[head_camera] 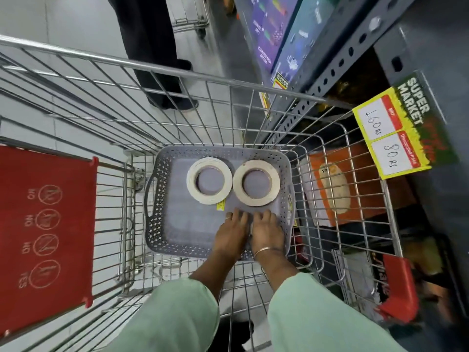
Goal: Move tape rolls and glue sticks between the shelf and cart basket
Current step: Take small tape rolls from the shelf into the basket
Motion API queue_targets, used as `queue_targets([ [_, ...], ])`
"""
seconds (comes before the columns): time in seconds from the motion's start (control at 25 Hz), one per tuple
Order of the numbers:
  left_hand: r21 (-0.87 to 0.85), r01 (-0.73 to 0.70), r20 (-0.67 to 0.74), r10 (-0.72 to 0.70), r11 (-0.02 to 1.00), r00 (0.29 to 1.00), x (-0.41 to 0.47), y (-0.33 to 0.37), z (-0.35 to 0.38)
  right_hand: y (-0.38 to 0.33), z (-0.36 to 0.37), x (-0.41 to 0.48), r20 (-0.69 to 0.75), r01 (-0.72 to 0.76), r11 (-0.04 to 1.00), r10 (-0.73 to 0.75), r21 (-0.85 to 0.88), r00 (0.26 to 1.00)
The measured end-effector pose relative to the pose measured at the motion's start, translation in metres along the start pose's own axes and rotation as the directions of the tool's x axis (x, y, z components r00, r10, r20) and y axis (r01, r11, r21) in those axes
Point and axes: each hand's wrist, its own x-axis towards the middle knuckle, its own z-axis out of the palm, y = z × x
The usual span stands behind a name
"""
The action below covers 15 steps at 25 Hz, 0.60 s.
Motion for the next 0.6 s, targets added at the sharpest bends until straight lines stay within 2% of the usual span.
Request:
queue_targets([
  [0.16,0.141,0.035,-0.081,-0.024,0.989,0.996,-0.003,0.000,-0.013,-0.003,-0.025,-0.011,0.040,-0.033,0.999,0.033,0.014,0.999],
  [0.28,0.145,0.098,-0.156,-0.075,0.984,0.985,-0.021,0.007,-0.045,-0.013,-0.075,-0.023,0.028,-0.071,0.991,0.069,0.113,0.997],
  [0.36,0.098,0.036,-0.271,-0.008,0.995,0.963,-0.036,0.022,-0.076,-0.015,-0.122,-0.041,-0.034,-0.059,0.970,0.069,0.235,0.997],
  [0.4,0.059,-0.030,-0.364,0.050,0.998,0.930,-0.041,0.034,-0.094,-0.015,-0.147,-0.053,-0.093,-0.022,0.959,0.050,0.282,0.994],
  [0.48,0.011,-0.182,-0.563,0.157,0.983,0.812,-0.052,0.064,-0.128,-0.009,-0.191,-0.087,-0.266,0.077,0.933,0.021,0.351,0.964],
  [0.52,0.013,-0.276,-0.640,0.220,0.961,0.737,-0.059,0.088,-0.147,0.001,-0.211,-0.109,-0.370,0.119,0.911,0.040,0.395,0.928],
  [0.6,0.006,-0.469,-0.716,0.331,0.883,0.614,-0.070,0.144,-0.180,0.030,-0.246,-0.152,-0.569,0.179,0.866,0.139,0.467,0.811],
])
